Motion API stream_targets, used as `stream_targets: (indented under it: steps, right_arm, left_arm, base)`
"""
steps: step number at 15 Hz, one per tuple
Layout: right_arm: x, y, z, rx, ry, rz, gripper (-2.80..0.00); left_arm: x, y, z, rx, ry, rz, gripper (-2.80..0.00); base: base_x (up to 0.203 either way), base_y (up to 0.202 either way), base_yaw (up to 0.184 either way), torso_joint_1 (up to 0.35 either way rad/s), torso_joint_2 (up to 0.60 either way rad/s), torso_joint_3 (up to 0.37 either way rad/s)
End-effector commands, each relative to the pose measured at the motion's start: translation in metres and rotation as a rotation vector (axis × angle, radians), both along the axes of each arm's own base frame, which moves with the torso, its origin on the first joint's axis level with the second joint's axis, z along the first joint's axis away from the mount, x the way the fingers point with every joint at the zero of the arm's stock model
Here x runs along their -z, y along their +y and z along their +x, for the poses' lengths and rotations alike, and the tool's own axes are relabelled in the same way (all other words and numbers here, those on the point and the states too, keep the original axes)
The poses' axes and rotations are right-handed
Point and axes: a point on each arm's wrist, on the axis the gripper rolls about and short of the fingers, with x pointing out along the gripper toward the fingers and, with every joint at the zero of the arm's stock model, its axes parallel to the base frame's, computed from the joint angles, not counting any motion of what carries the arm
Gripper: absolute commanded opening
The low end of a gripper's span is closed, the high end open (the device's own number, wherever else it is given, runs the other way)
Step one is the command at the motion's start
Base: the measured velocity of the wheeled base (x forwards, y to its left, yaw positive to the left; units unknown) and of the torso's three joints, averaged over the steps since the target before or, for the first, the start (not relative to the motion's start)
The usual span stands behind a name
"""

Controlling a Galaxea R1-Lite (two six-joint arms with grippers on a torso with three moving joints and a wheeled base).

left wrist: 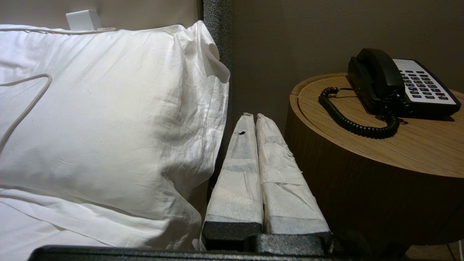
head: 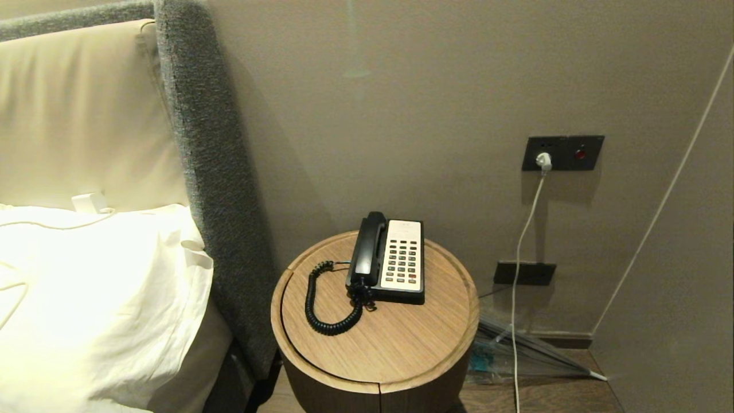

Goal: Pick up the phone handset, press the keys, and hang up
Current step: Pick up the desk phone handset

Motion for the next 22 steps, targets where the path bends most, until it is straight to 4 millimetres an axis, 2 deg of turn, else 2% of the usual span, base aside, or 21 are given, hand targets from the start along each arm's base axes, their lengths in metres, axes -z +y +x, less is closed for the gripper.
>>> stream_targets:
  steps: [1, 12, 13, 14, 15, 16, 18, 20, 21, 22]
  right_arm:
    - [0.005, 0.0, 0.002, 0.0, 0.021, 0.0, -2.8]
    - [0.005, 0.0, 0.002, 0.0, 0.021, 0.0, -2.8]
    - [0.005, 0.0, 0.002, 0.0, 0.019, 0.0, -2.8]
    - [0.005, 0.0, 0.002, 0.0, 0.02, 0.0, -2.8]
    - [0.005, 0.0, 0.002, 0.0, 0.021, 0.0, -2.8]
    - [0.005, 0.0, 0.002, 0.0, 0.019, 0.0, -2.8]
    - [0.005, 0.0, 0.002, 0.0, 0.019, 0.0, -2.8]
    - [0.005, 0.0, 0.002, 0.0, 0.021, 0.0, -2.8]
    - [0.005, 0.0, 0.002, 0.0, 0.021, 0.0, -2.8]
    - [0.005, 0.0, 0.002, 0.0, 0.019, 0.0, -2.8]
  left_arm:
    - [0.011, 0.0, 0.003, 0.0, 0.04, 0.001, -2.8]
    - [0.011, 0.0, 0.003, -0.001, 0.04, -0.012, -2.8]
    - [0.01, 0.0, 0.003, -0.002, 0.038, -0.008, -2.8]
    - [0.001, 0.0, 0.001, 0.002, 0.016, -0.002, -2.8]
    - [-0.019, 0.0, -0.003, 0.016, -0.018, 0.006, -2.8]
    - [-0.05, -0.001, -0.007, 0.045, -0.051, 0.014, -2.8]
    - [-0.124, -0.002, -0.001, 0.108, -0.05, 0.006, -2.8]
    - [-0.218, -0.004, 0.031, 0.185, -0.028, -0.05, -2.8]
    - [-0.263, -0.006, 0.052, 0.247, -0.01, -0.084, -2.8]
    - [-0.298, -0.009, 0.082, 0.305, 0.045, -0.117, -2.8]
  base:
    - [0.0, 0.0, 0.0, 0.0, 0.0, 0.0]
    - [0.0, 0.0, 0.0, 0.0, 0.0, 0.0]
    - [0.0, 0.0, 0.0, 0.0, 0.0, 0.0]
    - [0.0, 0.0, 0.0, 0.0, 0.0, 0.0]
    - [0.0, 0.0, 0.0, 0.0, 0.0, 0.0]
    - [0.0, 0.0, 0.0, 0.0, 0.0, 0.0]
    - [0.0, 0.0, 0.0, 0.0, 0.0, 0.0]
    - [0.0, 0.0, 0.0, 0.0, 0.0, 0.0]
    - [0.0, 0.0, 0.0, 0.0, 0.0, 0.0]
    - [0.0, 0.0, 0.0, 0.0, 0.0, 0.0]
